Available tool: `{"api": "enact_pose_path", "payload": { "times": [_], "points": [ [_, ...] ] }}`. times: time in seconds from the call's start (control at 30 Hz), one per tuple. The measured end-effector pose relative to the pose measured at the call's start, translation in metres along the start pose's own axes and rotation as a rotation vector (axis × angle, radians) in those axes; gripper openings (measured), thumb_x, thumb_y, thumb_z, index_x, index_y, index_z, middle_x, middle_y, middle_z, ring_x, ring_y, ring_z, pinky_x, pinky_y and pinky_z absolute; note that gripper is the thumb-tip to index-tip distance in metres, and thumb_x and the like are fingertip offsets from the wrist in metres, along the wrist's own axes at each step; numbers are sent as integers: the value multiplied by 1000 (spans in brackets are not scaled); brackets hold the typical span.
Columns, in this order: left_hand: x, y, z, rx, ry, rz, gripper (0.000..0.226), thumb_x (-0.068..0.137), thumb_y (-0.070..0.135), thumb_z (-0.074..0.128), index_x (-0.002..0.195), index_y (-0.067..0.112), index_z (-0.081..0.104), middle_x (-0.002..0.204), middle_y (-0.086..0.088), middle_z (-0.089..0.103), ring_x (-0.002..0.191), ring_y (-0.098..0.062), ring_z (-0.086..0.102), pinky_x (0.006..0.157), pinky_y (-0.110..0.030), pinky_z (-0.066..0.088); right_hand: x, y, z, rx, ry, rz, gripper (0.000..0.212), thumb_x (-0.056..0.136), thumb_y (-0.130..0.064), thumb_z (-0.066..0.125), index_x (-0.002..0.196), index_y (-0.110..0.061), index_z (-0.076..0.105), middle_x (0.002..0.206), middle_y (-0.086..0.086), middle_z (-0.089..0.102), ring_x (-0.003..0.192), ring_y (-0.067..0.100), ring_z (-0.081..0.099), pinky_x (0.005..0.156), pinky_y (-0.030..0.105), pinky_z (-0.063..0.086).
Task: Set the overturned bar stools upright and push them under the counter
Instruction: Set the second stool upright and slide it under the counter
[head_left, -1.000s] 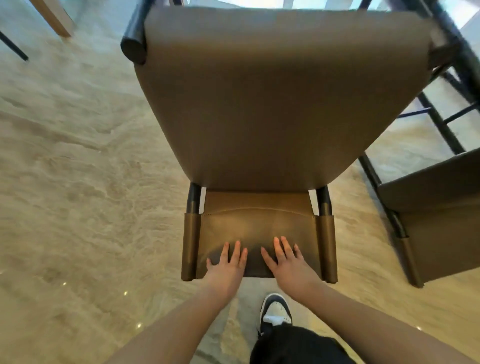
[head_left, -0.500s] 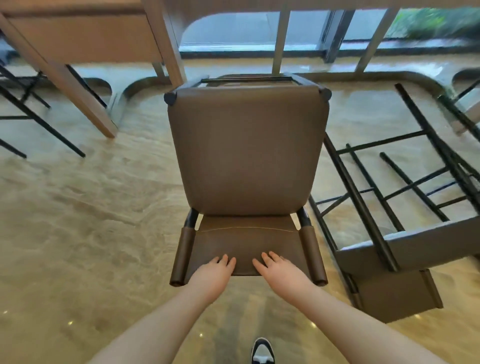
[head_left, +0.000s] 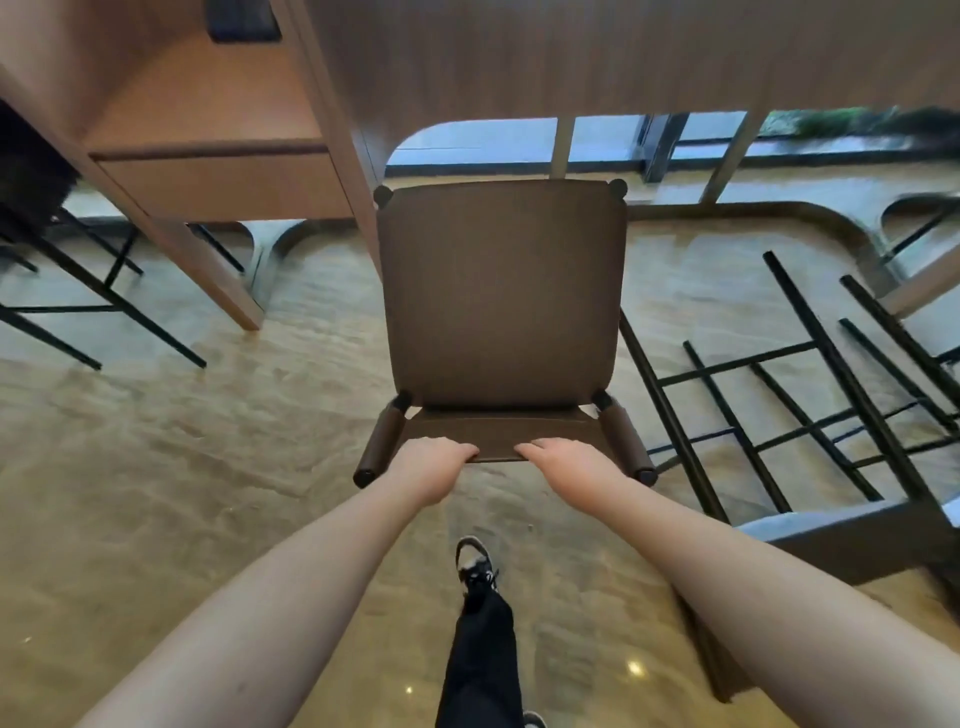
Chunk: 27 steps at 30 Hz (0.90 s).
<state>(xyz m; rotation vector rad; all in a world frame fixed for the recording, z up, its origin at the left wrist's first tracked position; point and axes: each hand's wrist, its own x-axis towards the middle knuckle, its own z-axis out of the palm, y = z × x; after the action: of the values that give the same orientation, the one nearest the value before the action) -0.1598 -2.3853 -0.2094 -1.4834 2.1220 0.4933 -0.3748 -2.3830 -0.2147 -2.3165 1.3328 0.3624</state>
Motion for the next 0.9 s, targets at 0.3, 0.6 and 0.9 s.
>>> {"api": "enact_pose_path", "payload": {
  "times": [0.3,0.6,0.9],
  "points": [
    [31,-41,-68,-73,101,53,69,92,-3,37,150,33,39,136,-5,61,114,-31,63,81,-38,48,34,20,-58,204,165,216,38,102,-14,49,139,-26,48,136,-1,60,120,21,59,92,30,44],
    [84,-87,-161,-138,269,32,50,90,-4,38,129,26,49,120,-2,67,98,-29,67,68,-38,49,99,58,-150,177,452,159,20,101,-24,54,119,-21,65,107,1,72,98,25,67,66,28,35],
    [168,-132,-255,-41,393,-46,34,96,7,41,121,30,44,109,1,66,85,-32,65,59,-34,32,190,119,-251,65,494,68,21,101,-20,51,119,-28,58,100,-4,68,91,23,65,60,31,31]
  ]
}}
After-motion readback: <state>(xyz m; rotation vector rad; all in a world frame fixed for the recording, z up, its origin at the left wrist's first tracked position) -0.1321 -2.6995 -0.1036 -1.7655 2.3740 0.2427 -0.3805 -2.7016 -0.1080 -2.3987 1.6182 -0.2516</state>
